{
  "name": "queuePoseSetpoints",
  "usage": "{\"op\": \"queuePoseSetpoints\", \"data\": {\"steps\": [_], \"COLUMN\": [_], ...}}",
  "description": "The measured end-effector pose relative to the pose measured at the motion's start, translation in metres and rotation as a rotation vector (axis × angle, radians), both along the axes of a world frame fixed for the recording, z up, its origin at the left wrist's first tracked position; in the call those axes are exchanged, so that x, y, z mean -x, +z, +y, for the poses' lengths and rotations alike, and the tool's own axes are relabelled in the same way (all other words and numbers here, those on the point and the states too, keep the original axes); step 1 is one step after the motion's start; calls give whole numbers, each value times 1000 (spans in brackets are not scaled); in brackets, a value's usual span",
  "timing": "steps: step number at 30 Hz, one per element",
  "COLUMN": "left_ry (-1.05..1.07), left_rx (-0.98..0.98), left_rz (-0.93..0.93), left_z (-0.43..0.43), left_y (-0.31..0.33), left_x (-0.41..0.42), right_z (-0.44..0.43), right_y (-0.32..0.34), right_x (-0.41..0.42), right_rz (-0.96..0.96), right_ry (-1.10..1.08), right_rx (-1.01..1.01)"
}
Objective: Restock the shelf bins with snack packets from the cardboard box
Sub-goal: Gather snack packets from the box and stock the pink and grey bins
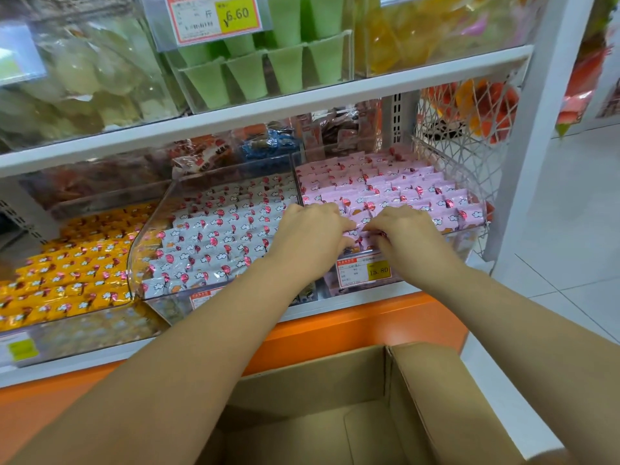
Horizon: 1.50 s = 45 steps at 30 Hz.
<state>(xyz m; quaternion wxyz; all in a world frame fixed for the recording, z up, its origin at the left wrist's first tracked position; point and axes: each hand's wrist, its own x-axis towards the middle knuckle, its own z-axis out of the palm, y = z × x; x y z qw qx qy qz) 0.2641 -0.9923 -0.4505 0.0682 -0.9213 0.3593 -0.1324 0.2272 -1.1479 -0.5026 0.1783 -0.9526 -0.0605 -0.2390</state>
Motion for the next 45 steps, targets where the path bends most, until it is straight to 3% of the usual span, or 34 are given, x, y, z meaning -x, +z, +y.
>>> {"op": "queuePoseSetpoints", "data": {"steps": [6, 16, 22, 26, 30, 45], "left_ry": [99, 9, -19, -58, -62, -14], "left_rx": [34, 30, 112, 144, 109, -11], "left_rz": [169, 178, 329, 294, 307, 265], "left_z": [-11, -6, -7, -4, -5, -15], "left_y": [10, 9, 14, 21, 24, 18], "left_x": [-16, -9, -17, -22, -21, -32], "right_z": [-1, 1, 0, 1, 2, -1], "right_y": [-2, -3, -5, 3, 6, 9], "right_x": [-13, -13, -10, -11, -15, -13], "right_rz": [27, -62, -99, -153, -170, -24], "right_ry": [-6, -6, 14, 27, 51, 32], "right_rx": [-88, -168, -135, -241, -215, -217]}}
